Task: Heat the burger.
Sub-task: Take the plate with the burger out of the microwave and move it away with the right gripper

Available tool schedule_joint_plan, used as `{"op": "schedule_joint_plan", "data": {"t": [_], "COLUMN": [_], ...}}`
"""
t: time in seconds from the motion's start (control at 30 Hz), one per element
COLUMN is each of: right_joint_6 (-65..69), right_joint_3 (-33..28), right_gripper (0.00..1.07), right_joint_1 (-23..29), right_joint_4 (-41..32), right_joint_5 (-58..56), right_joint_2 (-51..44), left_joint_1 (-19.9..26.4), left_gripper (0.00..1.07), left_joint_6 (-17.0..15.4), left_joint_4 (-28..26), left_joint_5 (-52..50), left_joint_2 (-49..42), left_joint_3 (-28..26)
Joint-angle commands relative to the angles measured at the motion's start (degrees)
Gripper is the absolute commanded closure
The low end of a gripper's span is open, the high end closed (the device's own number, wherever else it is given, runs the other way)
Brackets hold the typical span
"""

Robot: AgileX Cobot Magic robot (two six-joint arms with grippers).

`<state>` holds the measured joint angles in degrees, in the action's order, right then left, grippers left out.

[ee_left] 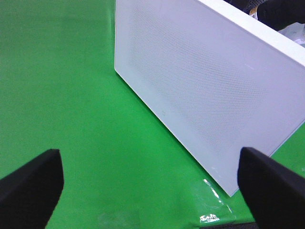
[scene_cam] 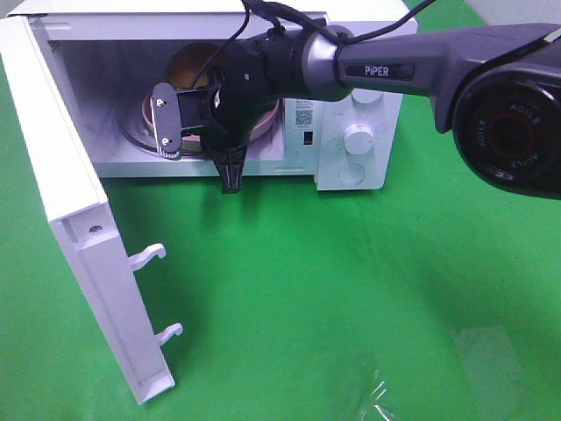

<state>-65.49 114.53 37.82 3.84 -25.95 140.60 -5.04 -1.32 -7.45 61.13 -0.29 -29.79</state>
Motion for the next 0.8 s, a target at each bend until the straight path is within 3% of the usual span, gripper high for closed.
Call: {"op": "schedule_joint_plan", "data": {"t": [0.03,0.53,0.8], "right_joint_6": [-3.27,-13.52,-14.5], "right_joint_3": [-1.83,-16.73,-20.23], "right_gripper": [1.07,1.07,1.07], "right_joint_1": [-0.4,0.92,2.41], "right_joint_4": [-0.8,-0.52,-0.57], "right_joint_5": [-1.2,6.53,9.22], "right_joint_2": [-1.66,-10.37,-12.55], "left_joint_1": [0.11,0.11,0.11], "left_gripper": [0.15,0.15,0.15], "left_joint_6": [0.06,0.06,0.06], "left_joint_4": [0.11,0.11,0.11], "left_joint_5": [-0.11,-0.11,-0.11], "left_joint_2": [-0.34,-0.34,-0.34], "left_joint_3": [0.29,0.29,0.29]}}
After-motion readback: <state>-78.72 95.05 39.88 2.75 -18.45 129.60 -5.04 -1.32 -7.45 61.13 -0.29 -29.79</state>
